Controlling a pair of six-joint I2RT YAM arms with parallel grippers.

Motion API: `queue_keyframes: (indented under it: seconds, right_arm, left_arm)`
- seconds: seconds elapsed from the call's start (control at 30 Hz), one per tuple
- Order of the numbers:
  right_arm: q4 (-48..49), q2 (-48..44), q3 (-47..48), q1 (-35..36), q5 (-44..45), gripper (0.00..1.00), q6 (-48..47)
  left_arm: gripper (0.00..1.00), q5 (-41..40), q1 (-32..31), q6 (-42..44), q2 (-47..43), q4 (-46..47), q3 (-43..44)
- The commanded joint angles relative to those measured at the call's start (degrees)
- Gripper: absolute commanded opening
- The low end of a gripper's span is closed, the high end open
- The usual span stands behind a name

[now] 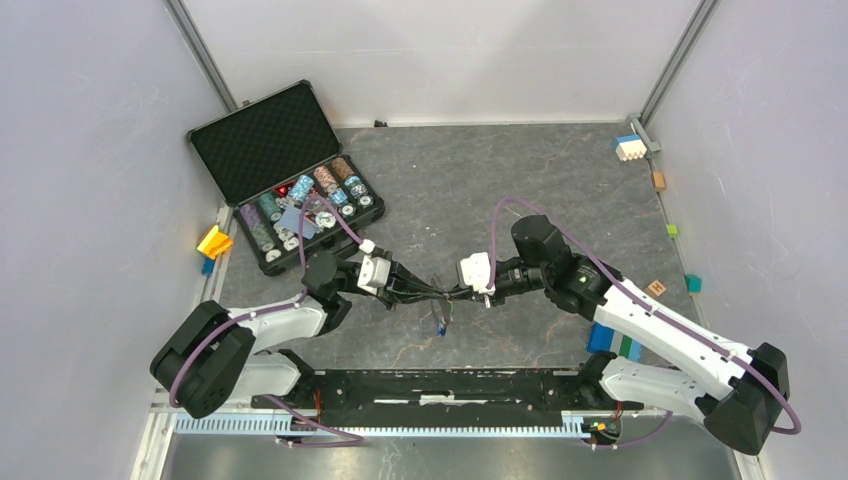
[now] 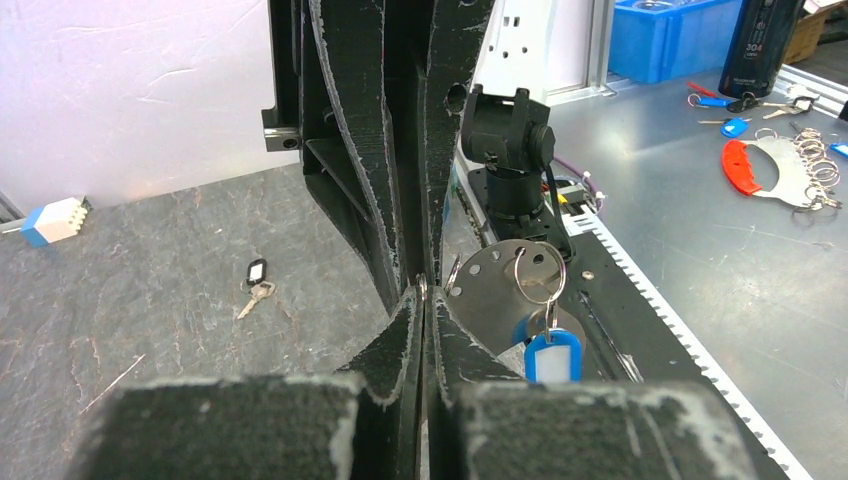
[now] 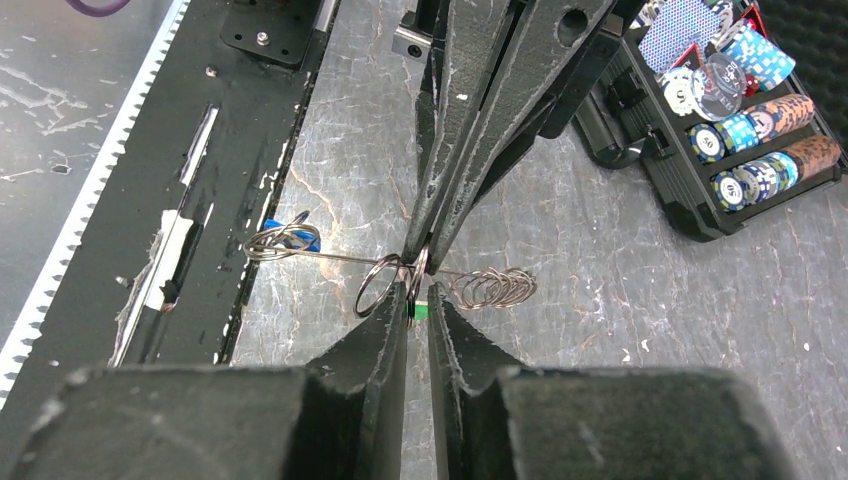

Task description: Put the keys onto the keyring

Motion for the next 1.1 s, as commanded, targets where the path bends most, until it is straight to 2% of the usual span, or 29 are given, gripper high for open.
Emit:
queue_keyframes:
  seconds: [0.0, 0.37, 0.43, 0.53, 0.63, 0.77, 1.07]
  right_arm:
    - [3.2, -0.6, -0.4, 0.3, 0.1, 0.17, 0.9]
    - [4.8, 0.2, -1.1, 0.3, -0.5, 0.17, 1.6]
    - [5.0, 0.2, -1.2, 0.4, -0.3, 0.12, 1.7]
    - [5.0, 0.1, -1.1, 0.3, 0.6, 0.0, 1.9]
    - [4.0, -0.3, -0.2, 0.3, 4.4, 0.0, 1.7]
    - [-0.3, -0.1, 2.9, 0.9, 9.7, 0.0, 0.5]
    - [-13.7, 6.6, 12.1, 5.7, 25.0, 0.0, -1.1]
  left_arm:
    - [0.02, -0.7, -0.3, -1.7, 0.2, 3.5, 1.8]
    - [0.02, -1.3, -0.3, -2.1, 0.3, 3.9, 1.7]
    - [0.02, -1.4, -0.3, -2.1, 0.3, 4.1, 1.6]
    - [0.02, -1.5, -0.3, -2.1, 0.4, 4.0, 1.6]
    - [0.02, -1.2, -0.3, -0.4, 0.2, 2.4, 1.6]
    - [0.04, -0.1, -0.3, 6.0, -0.7, -6.4, 3.2]
    - [0.32, -4.7, 1.7, 22.3, -3.1, -37.7, 11.1]
